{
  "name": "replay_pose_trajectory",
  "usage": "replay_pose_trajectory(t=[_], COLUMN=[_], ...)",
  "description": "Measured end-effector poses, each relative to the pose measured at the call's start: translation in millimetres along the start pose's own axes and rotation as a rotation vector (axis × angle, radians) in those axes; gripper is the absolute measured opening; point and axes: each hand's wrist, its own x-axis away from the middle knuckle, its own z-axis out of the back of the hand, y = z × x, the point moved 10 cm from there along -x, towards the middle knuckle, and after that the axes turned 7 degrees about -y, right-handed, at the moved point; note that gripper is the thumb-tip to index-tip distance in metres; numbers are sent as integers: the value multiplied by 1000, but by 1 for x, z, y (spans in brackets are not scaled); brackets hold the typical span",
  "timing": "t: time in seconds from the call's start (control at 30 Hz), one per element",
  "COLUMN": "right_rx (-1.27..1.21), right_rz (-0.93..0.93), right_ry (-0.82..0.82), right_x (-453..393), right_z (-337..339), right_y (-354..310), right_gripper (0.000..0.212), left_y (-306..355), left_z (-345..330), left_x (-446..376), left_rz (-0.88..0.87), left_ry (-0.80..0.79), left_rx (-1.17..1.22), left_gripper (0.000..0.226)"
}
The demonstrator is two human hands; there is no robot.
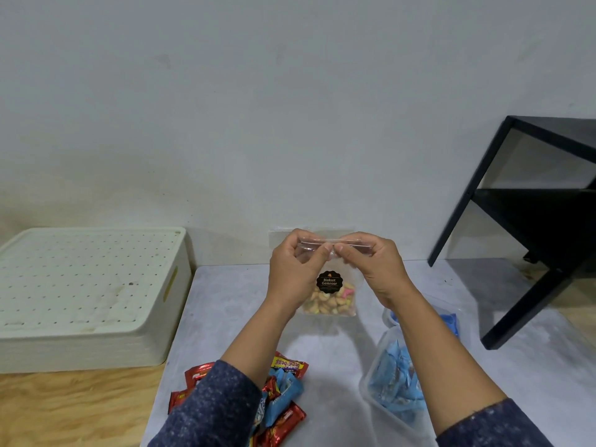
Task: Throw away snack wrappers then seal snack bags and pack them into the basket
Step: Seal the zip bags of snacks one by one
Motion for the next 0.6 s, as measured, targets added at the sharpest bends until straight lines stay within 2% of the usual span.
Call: replay_pose_trajectory(t=[0.17, 0.27, 0.37, 0.6], right_rx=[90, 132, 149, 185], right_rz=[6, 39, 81, 45], right_ry=[34, 51, 45, 85], right_x=[-1, -2, -2, -1], right_z=[-6, -12, -19, -26], right_y=[1, -5, -14, -12], right_gripper=[9, 16, 26, 19], left_y=[-1, 3, 8, 15], left_z=[10, 17, 20, 30], left_x=[2, 3, 3, 1], left_rz=[11, -15, -60, -150], left_ry=[70, 93, 82, 38], left_rx=[-49, -88, -135, -215], left_gripper=[22, 29, 25, 25])
